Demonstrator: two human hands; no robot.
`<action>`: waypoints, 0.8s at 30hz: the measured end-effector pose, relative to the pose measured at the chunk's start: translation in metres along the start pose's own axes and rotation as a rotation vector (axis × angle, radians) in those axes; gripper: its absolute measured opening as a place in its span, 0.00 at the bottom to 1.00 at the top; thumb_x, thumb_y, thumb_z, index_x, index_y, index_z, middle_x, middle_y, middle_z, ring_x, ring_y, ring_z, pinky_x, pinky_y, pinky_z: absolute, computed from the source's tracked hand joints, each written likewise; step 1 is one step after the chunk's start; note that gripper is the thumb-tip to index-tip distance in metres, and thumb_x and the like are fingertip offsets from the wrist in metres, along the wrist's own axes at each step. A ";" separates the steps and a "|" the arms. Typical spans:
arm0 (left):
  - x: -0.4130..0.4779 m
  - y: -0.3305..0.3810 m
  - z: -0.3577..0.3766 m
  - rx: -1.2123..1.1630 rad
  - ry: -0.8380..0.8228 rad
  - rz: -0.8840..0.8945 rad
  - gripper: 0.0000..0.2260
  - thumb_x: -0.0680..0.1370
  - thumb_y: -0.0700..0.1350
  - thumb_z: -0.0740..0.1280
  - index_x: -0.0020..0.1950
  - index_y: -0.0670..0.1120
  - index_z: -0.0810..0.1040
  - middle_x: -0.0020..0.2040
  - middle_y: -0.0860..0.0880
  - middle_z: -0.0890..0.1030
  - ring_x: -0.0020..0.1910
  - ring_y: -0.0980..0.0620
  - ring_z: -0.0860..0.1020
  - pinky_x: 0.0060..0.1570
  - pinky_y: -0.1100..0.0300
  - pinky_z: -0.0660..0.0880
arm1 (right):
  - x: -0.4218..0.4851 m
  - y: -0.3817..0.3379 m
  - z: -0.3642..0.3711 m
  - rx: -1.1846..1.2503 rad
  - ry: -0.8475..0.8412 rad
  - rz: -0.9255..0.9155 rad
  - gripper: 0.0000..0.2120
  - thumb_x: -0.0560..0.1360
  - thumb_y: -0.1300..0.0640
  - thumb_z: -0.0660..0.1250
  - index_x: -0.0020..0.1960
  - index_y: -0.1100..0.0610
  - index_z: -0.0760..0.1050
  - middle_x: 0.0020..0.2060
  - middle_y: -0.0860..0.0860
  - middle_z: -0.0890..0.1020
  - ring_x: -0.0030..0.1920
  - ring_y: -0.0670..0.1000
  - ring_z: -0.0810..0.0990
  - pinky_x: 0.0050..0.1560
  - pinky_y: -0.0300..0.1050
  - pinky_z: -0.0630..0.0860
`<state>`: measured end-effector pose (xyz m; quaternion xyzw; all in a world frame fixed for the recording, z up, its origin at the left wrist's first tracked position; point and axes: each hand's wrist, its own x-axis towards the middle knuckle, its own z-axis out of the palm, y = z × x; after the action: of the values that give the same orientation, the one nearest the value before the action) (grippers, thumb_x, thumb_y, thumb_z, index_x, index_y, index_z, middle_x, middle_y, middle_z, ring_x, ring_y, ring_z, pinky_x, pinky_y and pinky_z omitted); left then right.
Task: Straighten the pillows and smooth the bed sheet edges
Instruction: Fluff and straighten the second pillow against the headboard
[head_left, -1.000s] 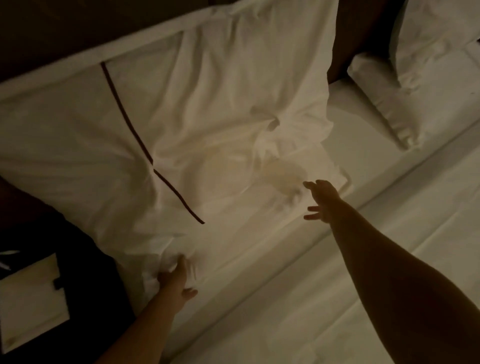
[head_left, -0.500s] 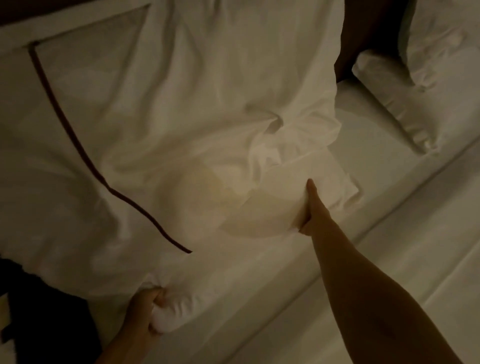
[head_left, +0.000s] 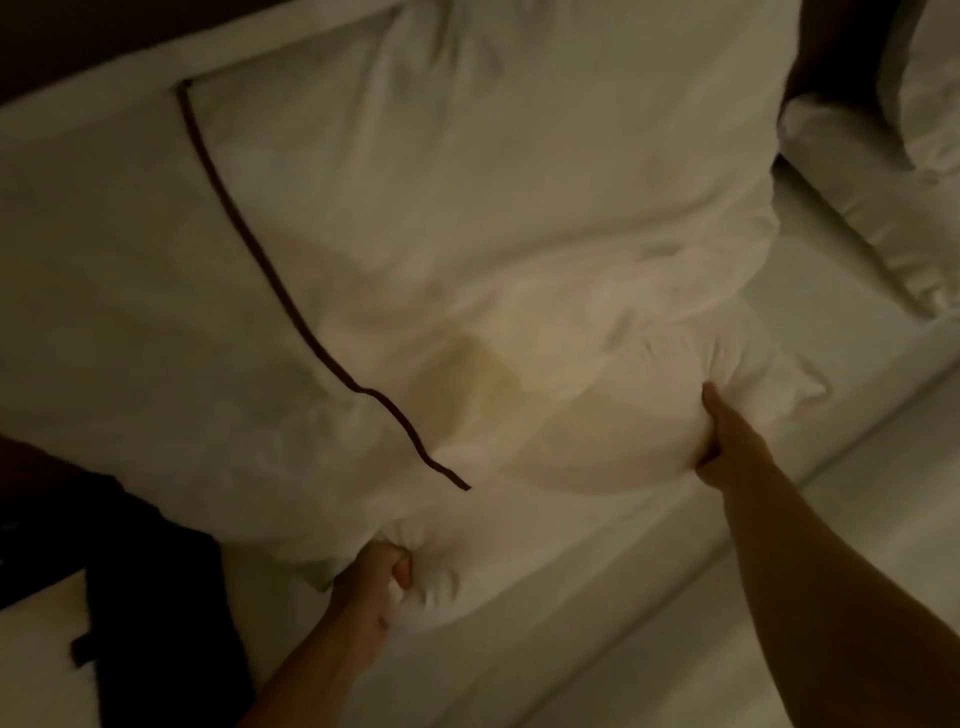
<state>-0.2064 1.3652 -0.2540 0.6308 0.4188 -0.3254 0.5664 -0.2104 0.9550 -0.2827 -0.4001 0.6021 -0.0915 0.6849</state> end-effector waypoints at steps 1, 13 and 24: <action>-0.005 -0.006 -0.004 0.002 -0.004 0.020 0.02 0.64 0.34 0.63 0.32 0.37 0.70 0.34 0.43 0.72 0.34 0.45 0.72 0.37 0.54 0.74 | -0.003 0.017 -0.004 -0.027 -0.012 0.055 0.44 0.55 0.34 0.80 0.66 0.51 0.76 0.63 0.51 0.80 0.63 0.58 0.77 0.66 0.61 0.73; -0.035 -0.013 -0.039 0.207 -0.089 -0.054 0.14 0.72 0.50 0.70 0.48 0.39 0.79 0.25 0.46 0.79 0.25 0.48 0.75 0.28 0.60 0.71 | -0.106 0.074 0.021 -0.248 0.038 0.142 0.47 0.67 0.33 0.72 0.74 0.59 0.61 0.70 0.60 0.69 0.67 0.65 0.71 0.62 0.65 0.74; -0.144 0.163 -0.084 0.335 0.638 1.228 0.26 0.67 0.48 0.71 0.62 0.42 0.71 0.61 0.41 0.75 0.60 0.43 0.74 0.56 0.53 0.73 | -0.203 -0.008 0.087 0.074 -0.471 0.151 0.47 0.64 0.27 0.69 0.77 0.44 0.59 0.73 0.57 0.67 0.69 0.68 0.69 0.60 0.73 0.72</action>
<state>-0.1281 1.4238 -0.0424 0.8959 0.0771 0.1931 0.3926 -0.1817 1.1107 -0.1290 -0.3389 0.4502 0.0336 0.8254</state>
